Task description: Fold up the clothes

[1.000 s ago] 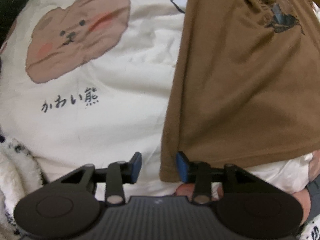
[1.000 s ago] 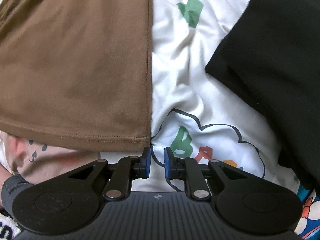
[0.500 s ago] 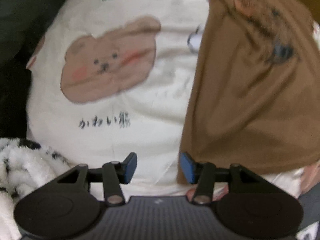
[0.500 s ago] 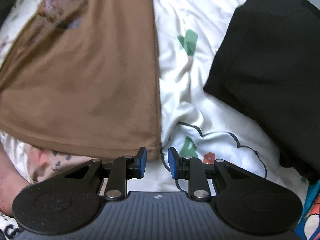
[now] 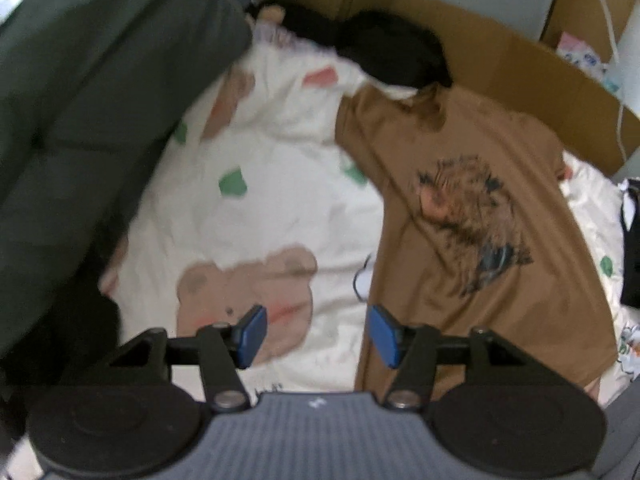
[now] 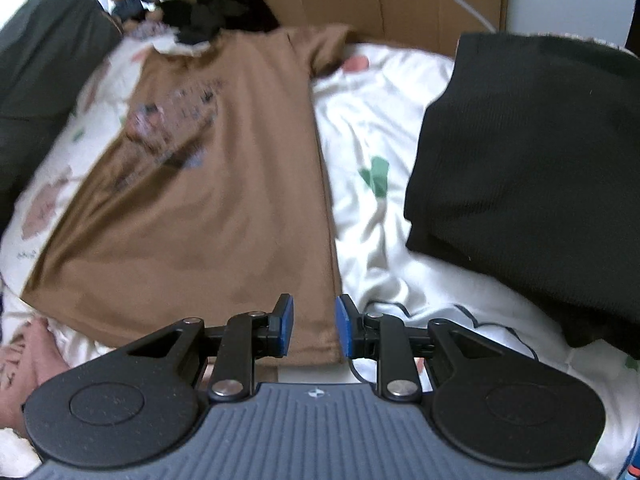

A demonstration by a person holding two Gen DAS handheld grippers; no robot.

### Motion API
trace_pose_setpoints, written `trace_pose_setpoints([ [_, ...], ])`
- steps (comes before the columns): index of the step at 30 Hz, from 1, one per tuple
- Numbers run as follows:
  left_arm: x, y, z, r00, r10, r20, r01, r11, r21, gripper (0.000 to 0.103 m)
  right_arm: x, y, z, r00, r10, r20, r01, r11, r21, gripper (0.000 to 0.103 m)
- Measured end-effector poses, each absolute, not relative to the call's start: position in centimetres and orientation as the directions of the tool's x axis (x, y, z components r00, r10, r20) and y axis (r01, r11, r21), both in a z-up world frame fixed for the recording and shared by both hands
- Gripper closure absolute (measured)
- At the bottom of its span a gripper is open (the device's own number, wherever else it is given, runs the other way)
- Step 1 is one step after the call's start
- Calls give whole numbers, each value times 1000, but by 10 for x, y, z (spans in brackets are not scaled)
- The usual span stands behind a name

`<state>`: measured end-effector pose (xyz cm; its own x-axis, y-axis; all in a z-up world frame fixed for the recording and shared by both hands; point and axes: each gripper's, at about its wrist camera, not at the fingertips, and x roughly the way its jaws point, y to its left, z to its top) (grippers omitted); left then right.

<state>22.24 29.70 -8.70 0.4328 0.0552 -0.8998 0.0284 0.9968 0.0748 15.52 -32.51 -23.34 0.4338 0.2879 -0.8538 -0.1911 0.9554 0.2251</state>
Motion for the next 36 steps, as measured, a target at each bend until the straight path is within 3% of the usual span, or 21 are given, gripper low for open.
trace_pose_setpoints([
  [4,228,294,-68,437,-6,-899,97,994,41,39,146,-326,-223,491,314,-812,-215,948,236,77],
  [12,235,294,-54,515,-12,-857,99,994,46,39,139,-321,-208,523,314,-792,-224,948,229,77],
  [21,238,298,-43,526,3,-850,25,1000,19,37,125,-313,-204,600,213,-771,-238,968,82,77],
  [28,243,286,-47,545,60,-836,48,994,103,39,116,-332,-200,627,243,-740,-181,970,165,77],
  [36,262,267,-59,487,-10,-873,136,989,64,41,115,-313,-200,602,247,-760,-235,964,128,77],
])
